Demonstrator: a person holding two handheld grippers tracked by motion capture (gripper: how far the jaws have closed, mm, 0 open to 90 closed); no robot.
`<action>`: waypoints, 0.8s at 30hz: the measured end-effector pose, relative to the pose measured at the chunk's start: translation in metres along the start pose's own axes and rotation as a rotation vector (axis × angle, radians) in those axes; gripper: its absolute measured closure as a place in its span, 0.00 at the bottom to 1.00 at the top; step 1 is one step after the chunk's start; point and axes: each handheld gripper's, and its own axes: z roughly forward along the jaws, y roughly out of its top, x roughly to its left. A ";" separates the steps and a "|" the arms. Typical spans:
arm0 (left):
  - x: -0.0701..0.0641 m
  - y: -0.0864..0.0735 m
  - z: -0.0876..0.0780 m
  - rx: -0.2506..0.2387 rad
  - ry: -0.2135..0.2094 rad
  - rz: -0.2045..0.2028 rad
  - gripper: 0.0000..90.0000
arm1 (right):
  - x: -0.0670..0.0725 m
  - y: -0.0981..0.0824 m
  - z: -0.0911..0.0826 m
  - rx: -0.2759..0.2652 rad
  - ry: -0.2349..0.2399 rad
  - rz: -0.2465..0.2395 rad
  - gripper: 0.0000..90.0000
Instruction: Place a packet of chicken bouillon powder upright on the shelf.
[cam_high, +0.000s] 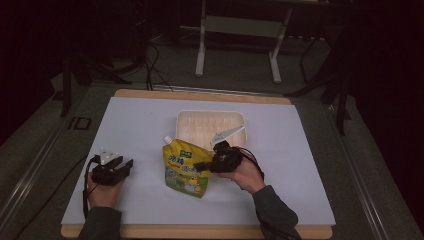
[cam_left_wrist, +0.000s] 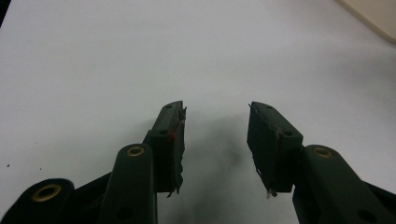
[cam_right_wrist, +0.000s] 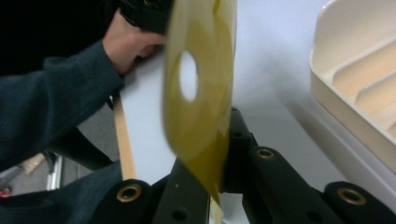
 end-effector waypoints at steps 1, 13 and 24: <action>0.000 0.000 0.000 0.000 0.000 0.000 0.62 | 0.000 -0.001 0.000 -0.007 0.007 0.003 1.00; 0.000 0.000 0.000 0.000 0.007 -0.007 0.59 | 0.002 -0.002 -0.002 -0.075 0.032 0.039 1.00; 0.000 0.000 0.000 0.001 0.007 -0.007 0.59 | 0.000 -0.005 -0.012 -0.147 0.063 0.085 1.00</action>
